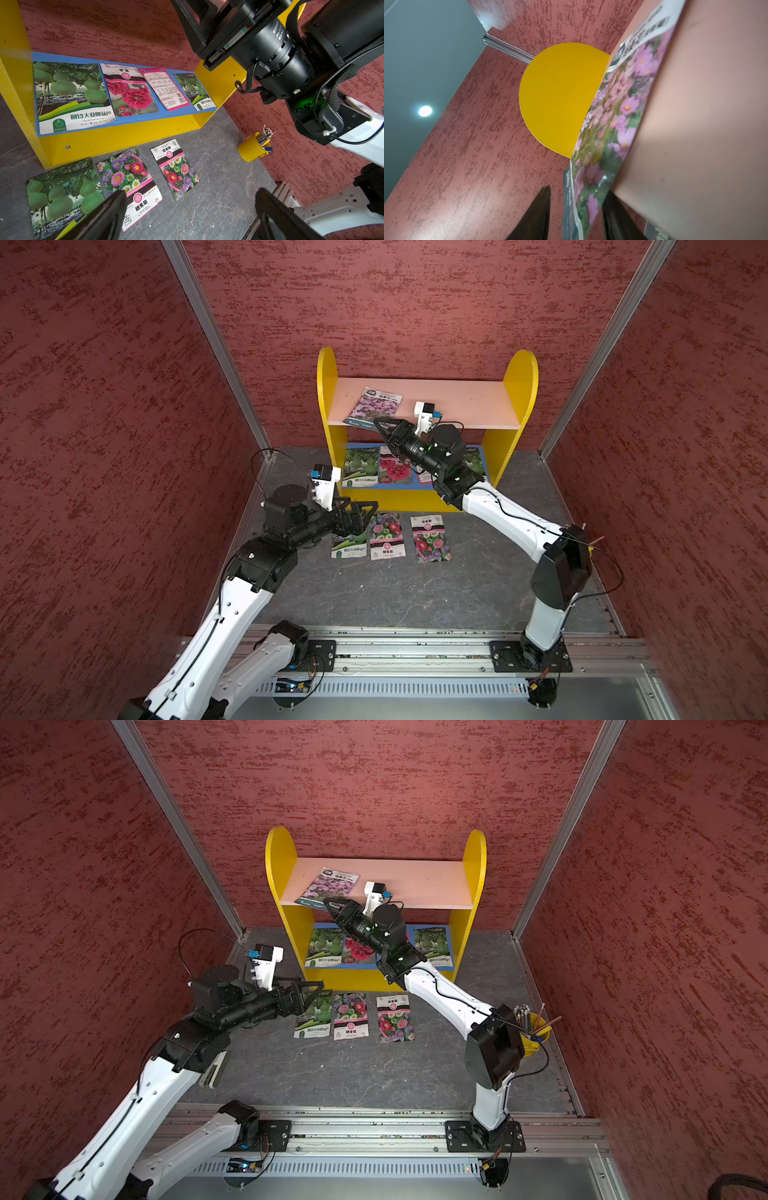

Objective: Take the seed bag off the shelf
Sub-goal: Pick up the seed packet from the shelf.

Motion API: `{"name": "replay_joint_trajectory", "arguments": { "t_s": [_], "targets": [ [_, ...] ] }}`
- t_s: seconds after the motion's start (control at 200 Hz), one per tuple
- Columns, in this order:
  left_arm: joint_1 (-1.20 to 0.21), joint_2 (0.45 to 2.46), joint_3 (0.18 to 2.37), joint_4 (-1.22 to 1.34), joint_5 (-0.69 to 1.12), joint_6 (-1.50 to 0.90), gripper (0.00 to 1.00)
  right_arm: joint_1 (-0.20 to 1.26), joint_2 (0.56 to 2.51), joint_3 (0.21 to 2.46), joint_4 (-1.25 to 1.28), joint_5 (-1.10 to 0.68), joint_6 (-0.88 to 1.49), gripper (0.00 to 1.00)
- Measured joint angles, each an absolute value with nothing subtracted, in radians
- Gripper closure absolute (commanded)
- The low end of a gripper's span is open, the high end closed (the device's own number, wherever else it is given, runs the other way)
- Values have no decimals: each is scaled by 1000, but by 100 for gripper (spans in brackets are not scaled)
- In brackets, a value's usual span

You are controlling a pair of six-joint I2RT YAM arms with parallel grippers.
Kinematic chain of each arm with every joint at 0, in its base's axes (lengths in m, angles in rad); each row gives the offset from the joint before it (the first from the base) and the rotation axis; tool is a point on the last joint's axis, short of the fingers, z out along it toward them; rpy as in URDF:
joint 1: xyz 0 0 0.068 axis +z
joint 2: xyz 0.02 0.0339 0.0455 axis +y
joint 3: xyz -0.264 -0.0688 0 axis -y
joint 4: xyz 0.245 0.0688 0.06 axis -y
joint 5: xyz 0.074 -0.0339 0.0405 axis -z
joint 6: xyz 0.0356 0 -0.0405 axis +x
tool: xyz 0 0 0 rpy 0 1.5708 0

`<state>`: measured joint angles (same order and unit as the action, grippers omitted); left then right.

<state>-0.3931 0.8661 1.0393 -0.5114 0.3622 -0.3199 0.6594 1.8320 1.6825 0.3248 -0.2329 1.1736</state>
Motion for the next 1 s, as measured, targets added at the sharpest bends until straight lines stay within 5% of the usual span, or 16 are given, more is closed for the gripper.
{"name": "replay_joint_trajectory", "arguments": {
  "t_s": [0.441,0.997],
  "targets": [
    [-384,866,1031,-485,376,-354,0,659,1829,1673,326,-234,1136,100],
    [-323,904,899,-112,612,-628,0,591,1388,1314,205,-405,860,100]
  ]
}}
